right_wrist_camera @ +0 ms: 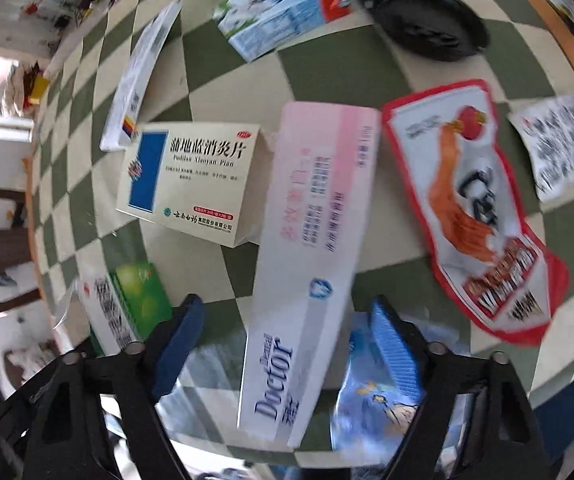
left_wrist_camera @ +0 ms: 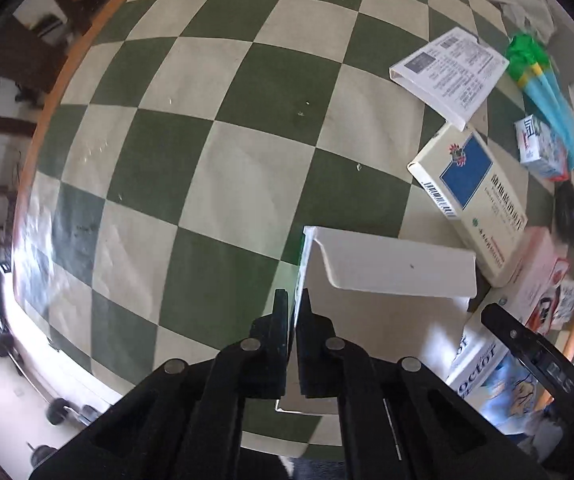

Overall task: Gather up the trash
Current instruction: 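Grasp the white open box with the left tool while the right tool grasps the Doctor toothpaste box, then carry both boxes to the white bin and open both tools to drop them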

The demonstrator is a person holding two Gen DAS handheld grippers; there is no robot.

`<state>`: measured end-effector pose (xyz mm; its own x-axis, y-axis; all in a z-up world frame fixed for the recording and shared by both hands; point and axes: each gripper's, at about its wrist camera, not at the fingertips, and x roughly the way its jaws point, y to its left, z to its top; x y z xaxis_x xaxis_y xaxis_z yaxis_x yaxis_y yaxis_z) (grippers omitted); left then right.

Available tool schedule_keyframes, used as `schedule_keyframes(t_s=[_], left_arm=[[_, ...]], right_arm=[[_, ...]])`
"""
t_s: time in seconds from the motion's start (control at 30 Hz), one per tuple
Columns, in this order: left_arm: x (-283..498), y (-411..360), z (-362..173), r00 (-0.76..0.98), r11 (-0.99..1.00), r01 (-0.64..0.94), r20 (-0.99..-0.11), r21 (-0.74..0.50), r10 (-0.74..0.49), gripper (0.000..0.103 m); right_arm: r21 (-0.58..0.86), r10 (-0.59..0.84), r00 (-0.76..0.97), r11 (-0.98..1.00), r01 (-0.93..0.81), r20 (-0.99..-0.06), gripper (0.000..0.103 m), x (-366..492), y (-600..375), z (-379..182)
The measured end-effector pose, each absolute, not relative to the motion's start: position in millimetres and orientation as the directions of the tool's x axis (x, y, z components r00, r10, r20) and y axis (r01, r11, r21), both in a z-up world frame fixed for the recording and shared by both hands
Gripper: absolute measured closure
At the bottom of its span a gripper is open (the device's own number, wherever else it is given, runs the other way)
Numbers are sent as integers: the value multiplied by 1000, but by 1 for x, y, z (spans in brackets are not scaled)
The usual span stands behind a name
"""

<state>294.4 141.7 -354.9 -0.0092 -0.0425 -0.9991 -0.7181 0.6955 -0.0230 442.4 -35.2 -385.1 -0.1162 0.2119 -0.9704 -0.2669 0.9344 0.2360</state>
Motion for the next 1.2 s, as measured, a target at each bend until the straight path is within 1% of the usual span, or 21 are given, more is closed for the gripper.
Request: schedule_keyframes(t_s=[0.03, 0.2, 0.37, 0.6, 0.73, 0.9, 1.03, 1.2], left_arm=[[294, 143, -354, -13, 700, -714, -999, -14, -32, 102], [298, 147, -350, -22, 713, -700, -999, 34, 26, 103], [298, 146, -340, -13, 711, -698, -995, 82, 102, 103], [285, 143, -314, 21, 719, -685, -983, 117, 181, 103], [274, 138, -294, 65, 729, -674, -974, 118, 218, 103], [239, 136, -265, 147, 759, -645, -961, 87, 235, 103], [207, 130, -246, 213, 794, -606, -950, 54, 227, 103], [151, 124, -225, 276, 830, -557, -939, 19, 207, 103]], right_arm=[[220, 193, -119, 934, -281, -974, 47, 442, -30, -390], [185, 171, -72, 923, -338, -983, 48, 441, -20, -394], [192, 180, -66, 913, -359, -981, 48, 436, -11, -397], [215, 222, -28, 898, -383, -975, 49, 427, -4, -375], [230, 252, 5, 893, -386, -968, 49, 425, -21, -347], [259, 306, 73, 893, -369, -949, 49, 405, -37, -310], [280, 351, 154, 892, -355, -924, 49, 378, -59, -270], [317, 401, 250, 894, -317, -881, 49, 314, -83, -225]])
